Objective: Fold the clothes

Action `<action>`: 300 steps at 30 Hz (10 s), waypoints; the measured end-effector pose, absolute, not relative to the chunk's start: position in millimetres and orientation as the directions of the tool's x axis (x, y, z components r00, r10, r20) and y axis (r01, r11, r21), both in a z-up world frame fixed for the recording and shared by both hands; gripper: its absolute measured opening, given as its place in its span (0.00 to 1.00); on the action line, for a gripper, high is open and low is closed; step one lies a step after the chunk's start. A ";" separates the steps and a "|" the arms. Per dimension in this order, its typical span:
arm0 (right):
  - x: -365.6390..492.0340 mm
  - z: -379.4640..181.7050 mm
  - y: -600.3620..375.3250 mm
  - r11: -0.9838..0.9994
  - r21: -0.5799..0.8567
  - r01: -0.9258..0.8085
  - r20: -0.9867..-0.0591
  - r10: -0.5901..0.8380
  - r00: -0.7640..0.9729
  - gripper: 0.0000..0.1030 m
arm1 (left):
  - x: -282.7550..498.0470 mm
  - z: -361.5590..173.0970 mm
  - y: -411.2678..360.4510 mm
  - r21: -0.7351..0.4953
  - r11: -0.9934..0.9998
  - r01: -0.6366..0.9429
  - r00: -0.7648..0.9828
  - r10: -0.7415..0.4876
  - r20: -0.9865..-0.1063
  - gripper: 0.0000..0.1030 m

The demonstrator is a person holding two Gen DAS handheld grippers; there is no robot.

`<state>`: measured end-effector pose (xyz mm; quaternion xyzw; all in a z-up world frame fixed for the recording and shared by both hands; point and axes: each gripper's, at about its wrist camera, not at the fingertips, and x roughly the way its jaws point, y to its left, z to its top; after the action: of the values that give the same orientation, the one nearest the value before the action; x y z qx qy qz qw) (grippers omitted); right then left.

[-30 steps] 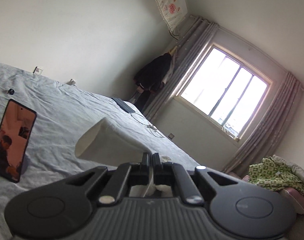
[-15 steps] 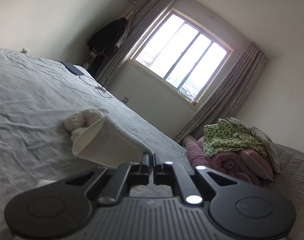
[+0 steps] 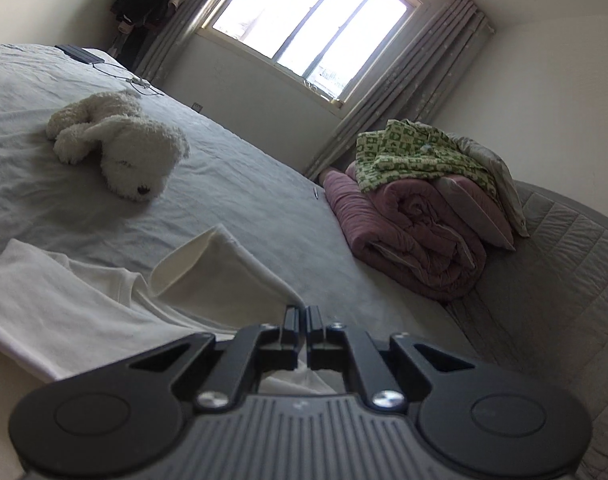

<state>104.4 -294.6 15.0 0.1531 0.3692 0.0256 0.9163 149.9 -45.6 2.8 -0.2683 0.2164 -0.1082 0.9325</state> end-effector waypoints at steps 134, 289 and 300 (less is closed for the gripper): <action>-109.2 -46.4 -357.5 0.724 0.638 0.262 -0.715 0.429 0.552 0.41 | -75.9 -54.2 175.4 -0.584 0.806 -0.092 0.445 -0.492 -0.749 0.30; 37.6 -19.1 -213.7 0.970 -0.243 -0.026 -0.496 -0.101 0.862 0.04 | 29.5 -14.1 77.1 0.068 0.985 0.159 0.826 -0.095 -0.555 0.07; 56.4 -11.8 -217.0 0.976 -0.212 0.057 -0.406 -0.141 0.903 0.04 | 60.0 -16.2 75.2 0.045 0.998 0.033 0.853 -0.005 -0.522 0.07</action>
<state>56.4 -217.0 -11.8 -0.0981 0.2146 -0.0511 0.9704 60.0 75.2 -16.2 0.0263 0.2712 -0.0099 0.9621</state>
